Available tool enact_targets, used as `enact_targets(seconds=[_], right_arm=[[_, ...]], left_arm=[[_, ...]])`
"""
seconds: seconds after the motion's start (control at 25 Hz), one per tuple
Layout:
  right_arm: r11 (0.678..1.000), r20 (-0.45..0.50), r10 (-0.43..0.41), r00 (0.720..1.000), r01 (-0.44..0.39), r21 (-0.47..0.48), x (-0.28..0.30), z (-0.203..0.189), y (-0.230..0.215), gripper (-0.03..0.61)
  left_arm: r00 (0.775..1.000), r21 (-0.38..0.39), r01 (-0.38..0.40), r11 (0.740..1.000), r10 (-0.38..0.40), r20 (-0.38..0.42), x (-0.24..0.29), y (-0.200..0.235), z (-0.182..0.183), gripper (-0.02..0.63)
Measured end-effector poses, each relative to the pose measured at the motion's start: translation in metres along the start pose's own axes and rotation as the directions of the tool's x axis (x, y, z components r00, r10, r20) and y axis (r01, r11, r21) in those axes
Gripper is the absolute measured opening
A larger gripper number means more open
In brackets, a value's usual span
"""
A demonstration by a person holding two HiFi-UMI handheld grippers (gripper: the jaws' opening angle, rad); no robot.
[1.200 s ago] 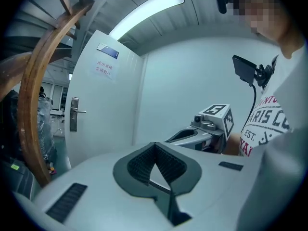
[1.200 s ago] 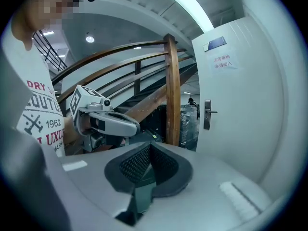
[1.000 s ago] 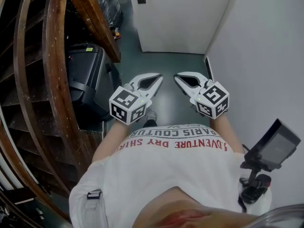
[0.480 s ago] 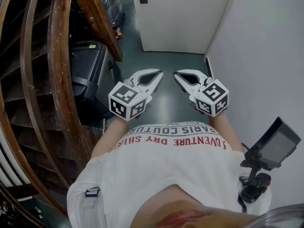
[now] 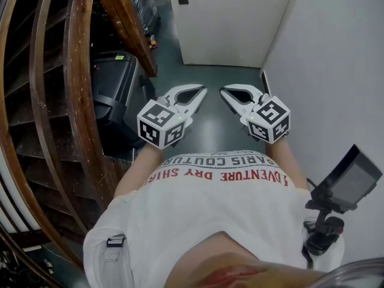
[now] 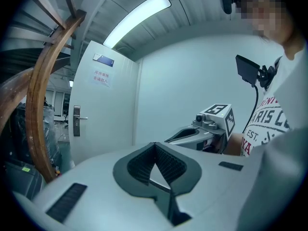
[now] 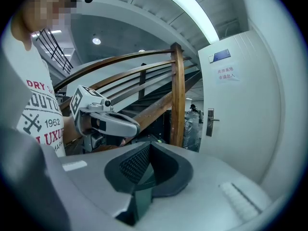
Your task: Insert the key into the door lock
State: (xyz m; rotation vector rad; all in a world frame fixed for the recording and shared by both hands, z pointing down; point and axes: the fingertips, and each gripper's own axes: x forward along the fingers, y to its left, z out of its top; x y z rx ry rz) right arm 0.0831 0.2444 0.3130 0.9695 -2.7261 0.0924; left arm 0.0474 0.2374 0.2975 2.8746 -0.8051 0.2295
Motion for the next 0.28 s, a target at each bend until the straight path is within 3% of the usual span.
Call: enact_targets(seconds=[0.28], right_arm=[[1.000,0.003,0.006,1.000,-0.006,-0.017,-0.0030,0.0024,0.0031,0.002]], left_arm=[[1.000,0.008,0.004,1.000,-0.004,-0.001,0.0004,-0.0061,-0.0009,0.002]])
